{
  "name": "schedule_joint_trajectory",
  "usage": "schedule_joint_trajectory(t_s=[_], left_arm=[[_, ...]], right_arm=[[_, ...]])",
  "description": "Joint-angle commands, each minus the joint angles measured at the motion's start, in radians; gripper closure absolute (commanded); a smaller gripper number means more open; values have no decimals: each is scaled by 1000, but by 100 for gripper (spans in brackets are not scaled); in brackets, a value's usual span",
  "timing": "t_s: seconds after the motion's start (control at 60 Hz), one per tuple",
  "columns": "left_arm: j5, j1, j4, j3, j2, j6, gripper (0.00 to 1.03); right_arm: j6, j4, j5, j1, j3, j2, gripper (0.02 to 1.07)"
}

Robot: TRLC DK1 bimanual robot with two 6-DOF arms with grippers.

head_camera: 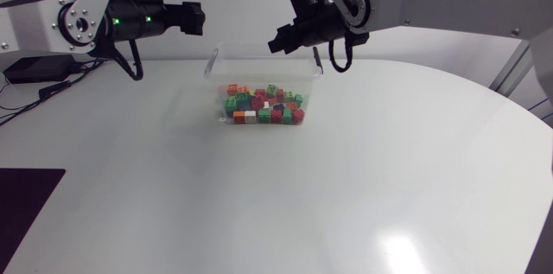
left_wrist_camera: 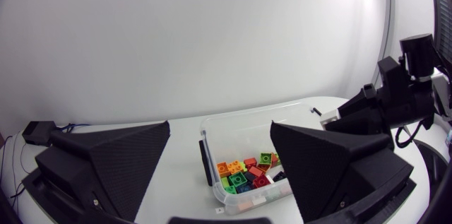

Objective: Place the duplo bricks in the container

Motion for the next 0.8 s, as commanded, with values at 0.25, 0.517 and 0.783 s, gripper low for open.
schedule_joint_trajectory(t_s=[0.25, 0.517, 0.783], left_arm=[[10, 25, 30, -211, -184, 17, 4], [10, 29, 40, -303, -295, 66, 4], [10, 55, 72, -436, -430, 98, 4]], right_arm=[[-10, 175, 110, 47, 88, 208, 49], [-21, 231, 149, 21, -27, 81, 6], [-61, 358, 180, -101, -362, -234, 6]])
